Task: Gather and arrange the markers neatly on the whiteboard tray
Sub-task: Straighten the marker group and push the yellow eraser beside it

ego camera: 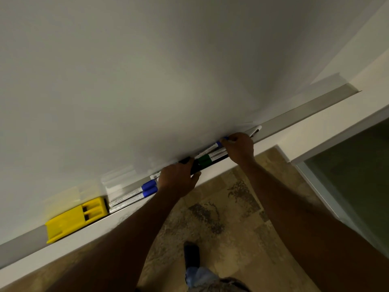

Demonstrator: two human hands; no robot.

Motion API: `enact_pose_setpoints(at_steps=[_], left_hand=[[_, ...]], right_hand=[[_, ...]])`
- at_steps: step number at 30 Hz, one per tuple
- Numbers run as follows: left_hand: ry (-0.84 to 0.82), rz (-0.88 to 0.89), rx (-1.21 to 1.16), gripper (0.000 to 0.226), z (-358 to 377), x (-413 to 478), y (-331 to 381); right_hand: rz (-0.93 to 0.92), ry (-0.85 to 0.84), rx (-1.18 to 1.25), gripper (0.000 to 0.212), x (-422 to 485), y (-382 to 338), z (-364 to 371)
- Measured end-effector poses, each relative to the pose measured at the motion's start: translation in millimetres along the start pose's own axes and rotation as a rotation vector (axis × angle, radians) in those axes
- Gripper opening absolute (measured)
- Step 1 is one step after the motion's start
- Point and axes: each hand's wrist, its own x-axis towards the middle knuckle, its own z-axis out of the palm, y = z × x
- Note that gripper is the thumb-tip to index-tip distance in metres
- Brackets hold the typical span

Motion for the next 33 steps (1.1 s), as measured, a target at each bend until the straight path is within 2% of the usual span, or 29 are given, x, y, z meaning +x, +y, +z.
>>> enact_pose_setpoints(at_steps=[5,9,11,16,20,22,25,29,33], left_hand=[[0.001,0.023,0.026,0.056,-4,-2,0],[-0.009,0.044,0.010,0.058,-7,-5,1],[0.025,0.064,-0.006,0.056,-9,-8,-1],[0.179,0.050,-0.203,0.037,-11,-27,-12],[0.210,-0.074,-0.406,0.026,-4,-47,-28],[0.254,-0.116,-0.492,0.024,-3,-57,-39],[0.326,-0.141,-0.554,0.032,-9,-75,-60],[0.364,-0.098,-0.412,0.035,-15,-98,-96],[0.318,-0.141,-0.347,0.032,-12,-119,-124]], right_hand=[[0.042,0.027,0.166,0.019,-8,-4,3],[0.159,0.013,0.485,0.012,-12,-9,-1],[0.195,0.029,0.563,0.010,-14,-10,-4],[0.239,0.114,0.738,0.014,-23,-11,-14],[0.255,0.110,0.869,0.019,-44,-14,-13],[0.271,0.070,0.889,0.016,-60,-20,-5],[0.278,-0.024,0.866,0.016,-87,-35,19],[0.236,-0.158,0.816,0.008,-122,-59,59],[0.232,-0.252,0.771,0.011,-153,-75,98]])
